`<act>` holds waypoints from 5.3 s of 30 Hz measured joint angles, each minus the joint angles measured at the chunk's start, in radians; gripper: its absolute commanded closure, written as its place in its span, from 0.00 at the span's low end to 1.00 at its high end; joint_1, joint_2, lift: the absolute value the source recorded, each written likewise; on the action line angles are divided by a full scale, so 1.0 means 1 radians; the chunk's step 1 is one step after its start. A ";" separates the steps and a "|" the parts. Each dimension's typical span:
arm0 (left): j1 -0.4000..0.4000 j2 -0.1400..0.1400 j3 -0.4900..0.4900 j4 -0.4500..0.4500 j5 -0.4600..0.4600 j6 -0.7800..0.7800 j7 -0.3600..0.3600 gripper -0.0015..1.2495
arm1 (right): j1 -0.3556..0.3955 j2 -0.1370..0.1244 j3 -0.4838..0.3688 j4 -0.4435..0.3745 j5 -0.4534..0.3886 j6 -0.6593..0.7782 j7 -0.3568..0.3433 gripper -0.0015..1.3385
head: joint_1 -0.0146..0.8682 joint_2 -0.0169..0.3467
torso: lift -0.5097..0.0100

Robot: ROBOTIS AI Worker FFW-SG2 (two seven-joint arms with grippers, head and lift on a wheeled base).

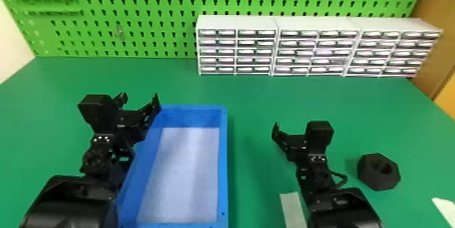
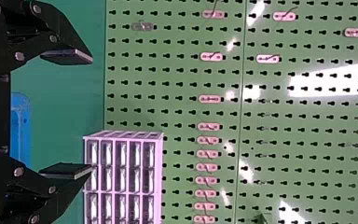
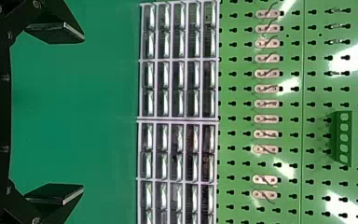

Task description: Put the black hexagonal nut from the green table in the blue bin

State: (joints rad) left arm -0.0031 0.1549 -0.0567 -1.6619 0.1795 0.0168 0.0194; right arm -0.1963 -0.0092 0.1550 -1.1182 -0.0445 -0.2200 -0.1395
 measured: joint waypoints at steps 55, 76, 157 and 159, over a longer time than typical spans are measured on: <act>0.002 0.000 0.004 0.000 0.003 0.000 0.000 0.35 | -0.002 -0.004 -0.068 -0.032 0.009 0.047 0.024 0.12 | 0.79 0.19 | 0.79; 0.003 0.000 0.005 0.000 0.002 0.000 -0.001 0.35 | 0.017 -0.020 -0.240 -0.298 0.096 0.434 0.096 0.12 | 0.79 0.19 | 0.79; 0.000 0.000 0.001 0.001 -0.010 0.002 0.000 0.35 | -0.158 -0.220 -0.383 -0.381 0.590 1.421 0.893 0.08 | 0.79 0.19 | 0.79; 0.000 0.000 0.001 0.001 -0.011 0.002 0.000 0.35 | -0.158 -0.221 -0.384 -0.376 0.593 1.421 0.900 0.08 | 0.79 0.19 | 0.79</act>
State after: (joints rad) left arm -0.0030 0.1549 -0.0552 -1.6609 0.1688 0.0184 0.0194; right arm -0.3543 -0.2305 -0.2289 -1.4947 0.5482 1.2008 0.7605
